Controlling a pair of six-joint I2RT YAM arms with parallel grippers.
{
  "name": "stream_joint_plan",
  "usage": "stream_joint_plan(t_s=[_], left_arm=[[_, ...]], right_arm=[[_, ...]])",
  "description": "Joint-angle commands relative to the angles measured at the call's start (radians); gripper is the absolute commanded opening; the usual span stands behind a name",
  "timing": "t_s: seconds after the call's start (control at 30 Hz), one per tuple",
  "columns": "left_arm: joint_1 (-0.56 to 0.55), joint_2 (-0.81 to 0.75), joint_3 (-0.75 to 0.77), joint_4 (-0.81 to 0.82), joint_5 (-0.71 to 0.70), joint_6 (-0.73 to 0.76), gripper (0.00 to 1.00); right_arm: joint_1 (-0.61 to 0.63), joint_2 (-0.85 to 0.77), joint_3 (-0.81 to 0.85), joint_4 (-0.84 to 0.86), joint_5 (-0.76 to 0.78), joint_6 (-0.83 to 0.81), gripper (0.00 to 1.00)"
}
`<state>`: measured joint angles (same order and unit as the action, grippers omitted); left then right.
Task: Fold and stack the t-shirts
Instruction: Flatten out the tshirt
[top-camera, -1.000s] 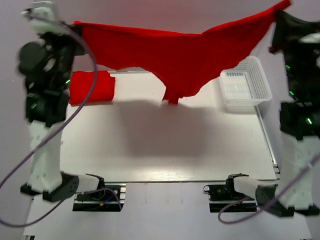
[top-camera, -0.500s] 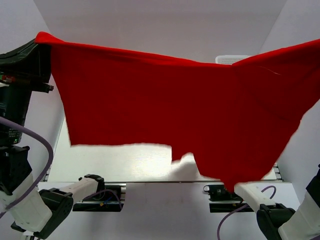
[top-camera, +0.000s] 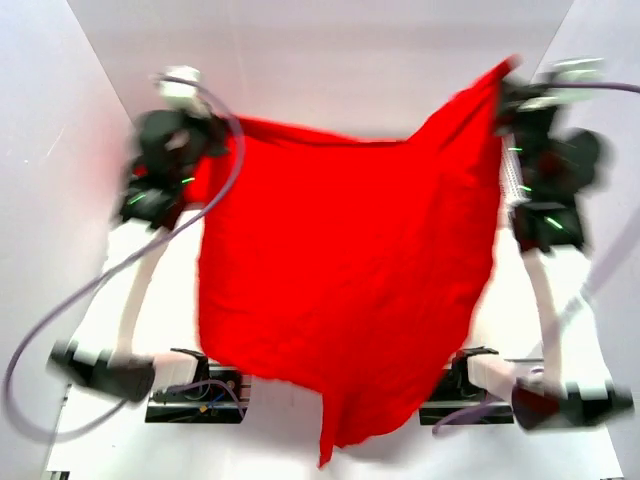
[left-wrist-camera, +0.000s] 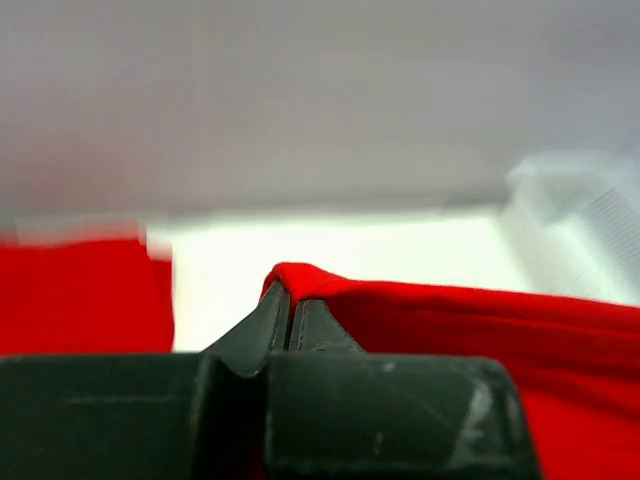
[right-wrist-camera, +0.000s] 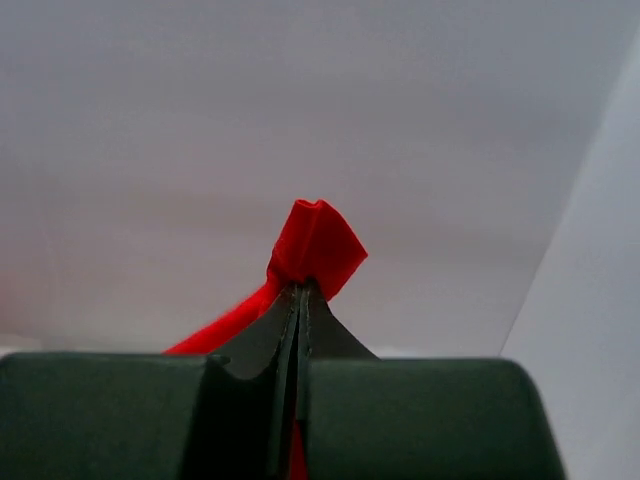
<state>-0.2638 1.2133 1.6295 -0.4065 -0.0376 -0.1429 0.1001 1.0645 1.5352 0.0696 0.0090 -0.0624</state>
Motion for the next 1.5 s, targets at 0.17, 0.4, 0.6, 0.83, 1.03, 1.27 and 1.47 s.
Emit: stream_joint_plan(t_s=[0.17,0.4,0.6,0.83,1.03,1.27,1.47], left_arm=[[0.037,0.382,-0.276,0.202,-0.159,-0.076,0.0],[0.066,0.759,-0.074,0.175,-0.168,-0.031,0.0],[0.075,0.87,0.044,0.176,-0.151,0.002,0.0],[0.104,0.901,0.109,0.155,-0.163,0.02,0.0],[0.113,0.862,0.107,0.156,-0.163,0.02,0.0],[0.123,0.709,0.109,0.094,-0.143,0.02,0.0],[0.109,0.348,0.058,0.048,-0.09,0.054,0.0]], right_arm=[[0.0,0.352,-0.239,0.242,-0.106,-0.022,0.0],[0.003,0.649,-0.119,0.194,-0.084,-0.05,0.0],[0.003,0.749,-0.043,0.17,-0.121,-0.068,0.0],[0.006,0.807,0.005,0.139,-0.135,-0.048,0.0],[0.015,0.798,0.017,0.142,-0.118,-0.028,0.0],[0.015,0.619,-0.096,0.176,0.051,0.032,0.0],[0.015,0.29,-0.143,0.109,0.062,0.038,0.0]])
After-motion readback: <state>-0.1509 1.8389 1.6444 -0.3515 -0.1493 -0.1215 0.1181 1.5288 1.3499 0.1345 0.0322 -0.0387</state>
